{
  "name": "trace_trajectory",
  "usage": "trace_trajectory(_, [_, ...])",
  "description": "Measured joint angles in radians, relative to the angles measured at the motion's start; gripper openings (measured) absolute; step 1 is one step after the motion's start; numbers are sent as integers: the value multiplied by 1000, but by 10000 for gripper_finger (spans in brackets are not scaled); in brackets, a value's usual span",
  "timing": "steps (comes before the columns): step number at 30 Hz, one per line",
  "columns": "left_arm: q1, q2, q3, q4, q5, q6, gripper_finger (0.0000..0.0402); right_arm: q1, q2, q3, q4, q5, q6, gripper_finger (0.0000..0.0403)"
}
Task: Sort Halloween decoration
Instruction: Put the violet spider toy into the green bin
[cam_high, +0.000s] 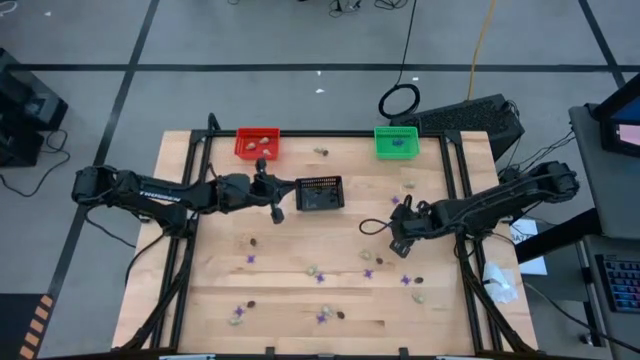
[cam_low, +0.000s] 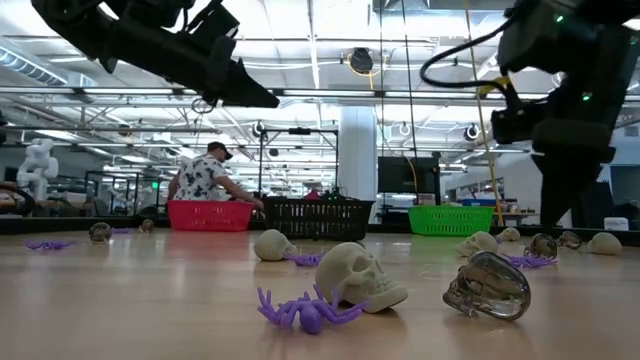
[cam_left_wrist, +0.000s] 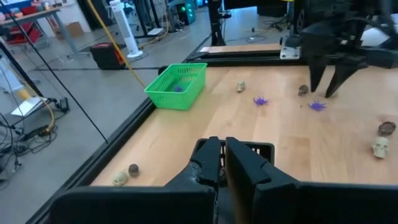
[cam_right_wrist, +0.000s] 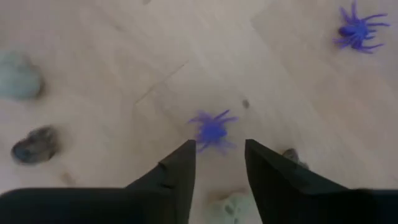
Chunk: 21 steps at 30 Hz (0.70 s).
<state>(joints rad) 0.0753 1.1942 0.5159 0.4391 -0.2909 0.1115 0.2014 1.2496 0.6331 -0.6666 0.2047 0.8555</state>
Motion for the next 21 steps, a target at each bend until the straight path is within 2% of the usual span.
trace_trajectory(10, [0,0,0,-6,-3,0,20,-126,67,0,41,-78,-71,143])
trace_trajectory(16, [0,0,0,-8,-3,0,20,-156,101,0,90,-131,-108,144])
trace_trajectory(21, [0,0,0,-11,-3,0,20,-158,130,2,90,-136,-115,144])
